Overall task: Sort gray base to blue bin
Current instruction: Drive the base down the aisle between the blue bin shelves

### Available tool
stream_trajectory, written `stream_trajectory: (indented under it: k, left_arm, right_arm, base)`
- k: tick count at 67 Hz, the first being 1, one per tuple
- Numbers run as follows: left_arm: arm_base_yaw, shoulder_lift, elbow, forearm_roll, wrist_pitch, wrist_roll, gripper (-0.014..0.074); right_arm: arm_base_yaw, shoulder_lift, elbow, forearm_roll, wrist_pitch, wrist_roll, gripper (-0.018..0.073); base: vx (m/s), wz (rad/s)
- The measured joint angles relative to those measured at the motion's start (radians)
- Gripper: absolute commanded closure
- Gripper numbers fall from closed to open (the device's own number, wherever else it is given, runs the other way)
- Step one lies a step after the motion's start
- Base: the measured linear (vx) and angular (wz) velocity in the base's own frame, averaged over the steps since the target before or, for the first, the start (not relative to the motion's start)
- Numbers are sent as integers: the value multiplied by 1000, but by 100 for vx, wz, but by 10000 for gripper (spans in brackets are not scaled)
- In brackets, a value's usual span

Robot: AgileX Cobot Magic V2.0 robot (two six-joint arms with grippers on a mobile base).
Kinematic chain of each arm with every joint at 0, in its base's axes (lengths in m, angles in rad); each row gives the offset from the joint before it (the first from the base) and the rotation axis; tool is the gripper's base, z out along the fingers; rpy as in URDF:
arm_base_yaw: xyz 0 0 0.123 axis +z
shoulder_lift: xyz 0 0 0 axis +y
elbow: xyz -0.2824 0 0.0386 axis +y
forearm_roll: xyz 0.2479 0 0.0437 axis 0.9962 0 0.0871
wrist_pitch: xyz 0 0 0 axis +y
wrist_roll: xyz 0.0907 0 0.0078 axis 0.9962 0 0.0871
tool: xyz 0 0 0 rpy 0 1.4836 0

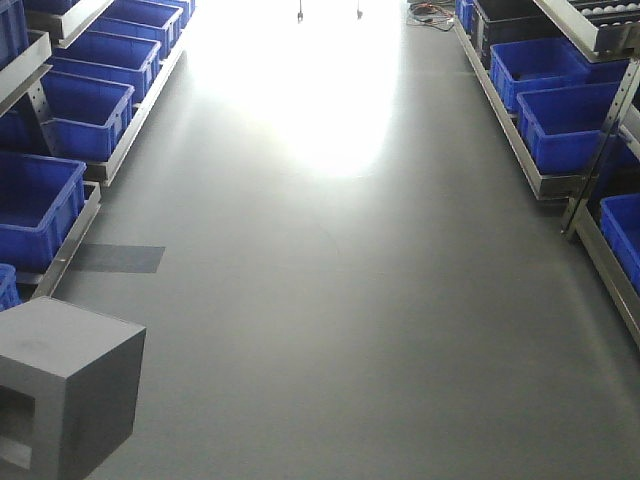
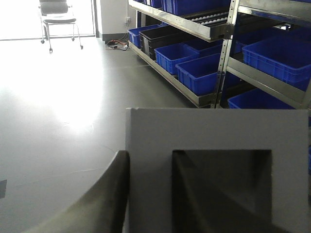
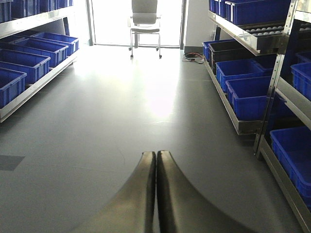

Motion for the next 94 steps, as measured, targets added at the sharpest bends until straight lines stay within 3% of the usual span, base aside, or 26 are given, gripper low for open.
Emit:
stream_trajectory:
  k: [94]
  left_arm:
    - [0, 0, 0, 0, 0, 0, 603]
  right_arm:
    - [0, 0, 0, 0, 0, 0, 564]
  base:
    - [49, 2]
